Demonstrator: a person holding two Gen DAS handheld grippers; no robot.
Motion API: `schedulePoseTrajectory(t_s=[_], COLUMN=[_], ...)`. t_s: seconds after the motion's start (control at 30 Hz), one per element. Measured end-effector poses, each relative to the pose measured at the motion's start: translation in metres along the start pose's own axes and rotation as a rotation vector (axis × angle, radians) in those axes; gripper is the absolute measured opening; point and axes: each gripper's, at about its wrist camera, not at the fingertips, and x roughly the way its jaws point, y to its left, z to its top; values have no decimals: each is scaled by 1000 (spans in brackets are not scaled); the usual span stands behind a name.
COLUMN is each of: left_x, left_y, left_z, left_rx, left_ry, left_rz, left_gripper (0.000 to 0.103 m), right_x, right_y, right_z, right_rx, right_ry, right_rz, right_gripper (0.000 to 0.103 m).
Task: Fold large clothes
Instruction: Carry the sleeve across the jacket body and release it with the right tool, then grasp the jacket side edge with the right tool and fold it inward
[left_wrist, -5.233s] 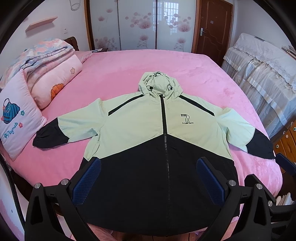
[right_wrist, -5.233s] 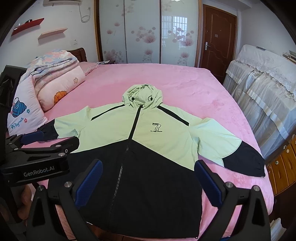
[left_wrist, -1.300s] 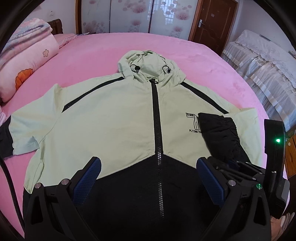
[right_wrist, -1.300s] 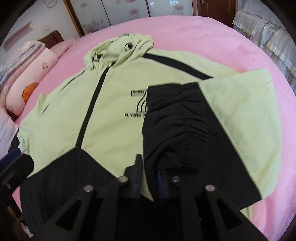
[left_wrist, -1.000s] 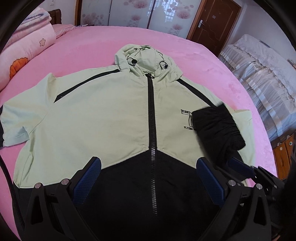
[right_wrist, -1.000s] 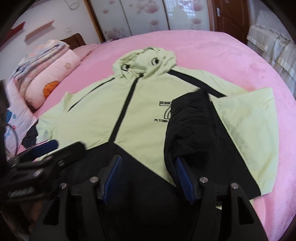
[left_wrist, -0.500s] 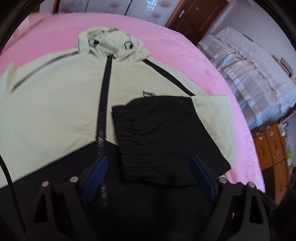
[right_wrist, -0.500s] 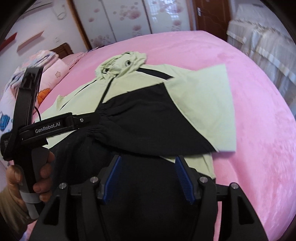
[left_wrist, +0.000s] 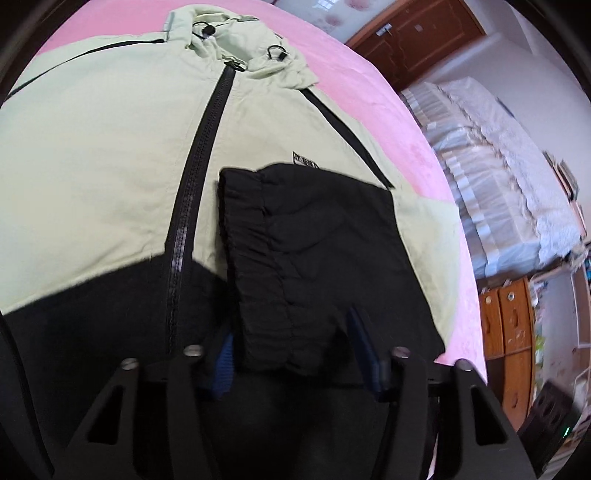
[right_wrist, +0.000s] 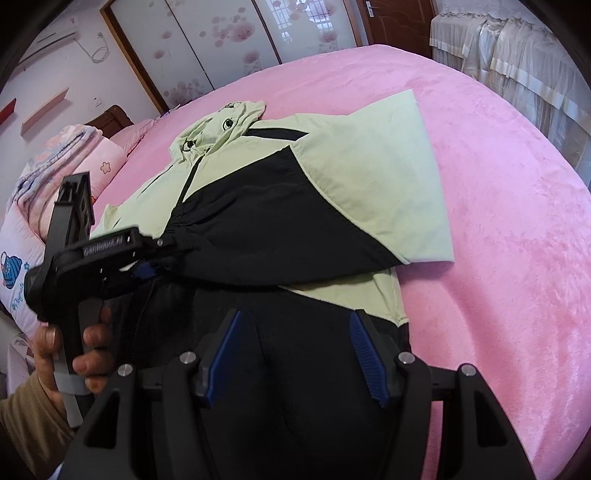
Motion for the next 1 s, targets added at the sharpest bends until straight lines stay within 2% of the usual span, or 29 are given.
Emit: schedulePoseTrajectory(t_s=[0.03, 0.07, 0.13, 0.27, 0.43, 0.5, 0.67, 0.77, 0.83, 0.87, 0.9, 1.0], left_x=[2, 5, 3, -21, -69, -82, -104, -115, -124, -126, -127, -122], left_y=[-1, -4, -17, -67, -127, -145, -167, -157, -146, -138, -127, -81], left_z=[3, 7, 15, 42, 89, 103, 134, 145, 151, 155, 158, 160], left_rx=[-2, -11, -11, 114, 232, 274, 330, 342, 337, 333, 324, 286], left_ry=[-5, 14, -1, -72, -182, -216, -264, -287, -314, -324, -327, -319], left_rz=[-4, -26, -36, -22, -83, -78, -34, 7, 47, 73, 101, 172], left_gripper=[9, 9, 8, 7, 7, 7, 7, 7, 7, 7, 7, 8], right_x=[0, 1, 2, 8, 19, 25, 52, 69, 76, 78, 79, 79], right_y=[0, 0, -2, -17, -44, -51, -54, -52, -51, -50, -48, -35], right_z=[-1, -2, -3, 3, 14, 19, 48, 67, 78, 82, 86, 91], right_rx=[-10, -15, -20, 9, 79, 105, 103, 106, 92, 81, 74, 35], right_ry=[-2, -4, -5, -3, -5, -4, 3, 6, -7, -11, -11, -31], right_rz=[-18, -27, -45, -98, -160, -162, -172, -187, -231, -249, -259, -328], right_gripper=[60, 60, 60, 60, 60, 60, 60, 60, 45, 23, 18, 14])
